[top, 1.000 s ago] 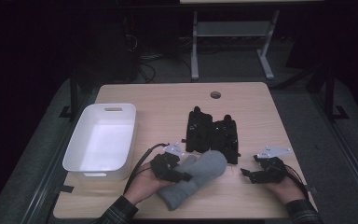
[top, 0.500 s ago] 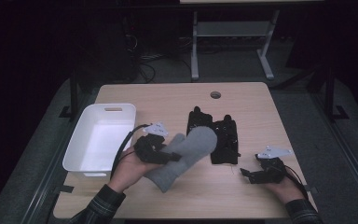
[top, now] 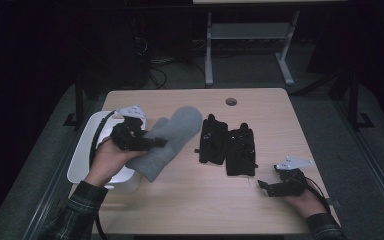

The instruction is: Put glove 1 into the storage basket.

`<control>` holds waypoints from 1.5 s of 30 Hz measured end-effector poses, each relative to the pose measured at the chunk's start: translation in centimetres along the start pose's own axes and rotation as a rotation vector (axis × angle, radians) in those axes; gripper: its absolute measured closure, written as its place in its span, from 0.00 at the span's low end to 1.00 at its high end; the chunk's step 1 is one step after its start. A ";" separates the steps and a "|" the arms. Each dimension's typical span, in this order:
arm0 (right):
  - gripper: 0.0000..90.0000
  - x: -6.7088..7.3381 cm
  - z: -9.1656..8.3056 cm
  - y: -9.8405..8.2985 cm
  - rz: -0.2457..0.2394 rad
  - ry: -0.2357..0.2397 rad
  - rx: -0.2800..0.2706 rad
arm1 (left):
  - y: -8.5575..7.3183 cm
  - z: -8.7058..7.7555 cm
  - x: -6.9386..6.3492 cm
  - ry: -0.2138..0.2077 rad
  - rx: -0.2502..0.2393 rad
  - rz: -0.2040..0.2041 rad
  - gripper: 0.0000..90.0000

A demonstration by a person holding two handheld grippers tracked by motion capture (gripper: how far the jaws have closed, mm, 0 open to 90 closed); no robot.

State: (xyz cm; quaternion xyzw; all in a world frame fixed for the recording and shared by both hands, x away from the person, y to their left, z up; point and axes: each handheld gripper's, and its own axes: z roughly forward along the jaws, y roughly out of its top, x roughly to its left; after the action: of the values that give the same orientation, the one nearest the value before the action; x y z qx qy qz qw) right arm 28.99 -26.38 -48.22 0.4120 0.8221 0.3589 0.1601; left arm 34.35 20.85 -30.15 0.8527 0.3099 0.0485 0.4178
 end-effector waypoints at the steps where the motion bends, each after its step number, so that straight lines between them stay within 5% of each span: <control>1: 0.14 0.0 0.0 0.0 0.000 -0.001 0.000 | -0.1 -0.8 0.8 0.020 0.000 -0.004 0.77; 14: 0.14 -0.1 0.1 0.0 -0.001 -0.005 -0.001 | -1.7 -4.6 5.3 0.115 0.006 -0.083 0.77; 24: 0.13 -0.1 0.1 0.0 0.007 -0.011 0.000 | -5.5 -5.8 9.3 0.187 0.042 -0.184 0.77; 32: 0.13 -0.1 0.1 0.1 0.011 -0.014 0.000 | -7.8 -4.7 11.3 0.185 0.098 -0.248 0.77; 38: 0.13 -0.1 0.1 0.1 0.011 -0.016 0.001 | -9.8 -2.0 13.1 0.185 0.173 -0.294 0.77; 45: 0.13 -0.1 0.1 0.1 0.014 -0.015 0.002 | -11.4 -0.9 14.6 0.225 0.215 -0.333 0.74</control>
State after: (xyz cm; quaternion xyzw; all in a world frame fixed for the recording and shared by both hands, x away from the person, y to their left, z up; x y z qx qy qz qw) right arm 29.13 -26.36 -48.25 0.4207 0.8182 0.3561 0.1634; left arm 40.22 35.01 -40.58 0.8185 0.4947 0.0405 0.2894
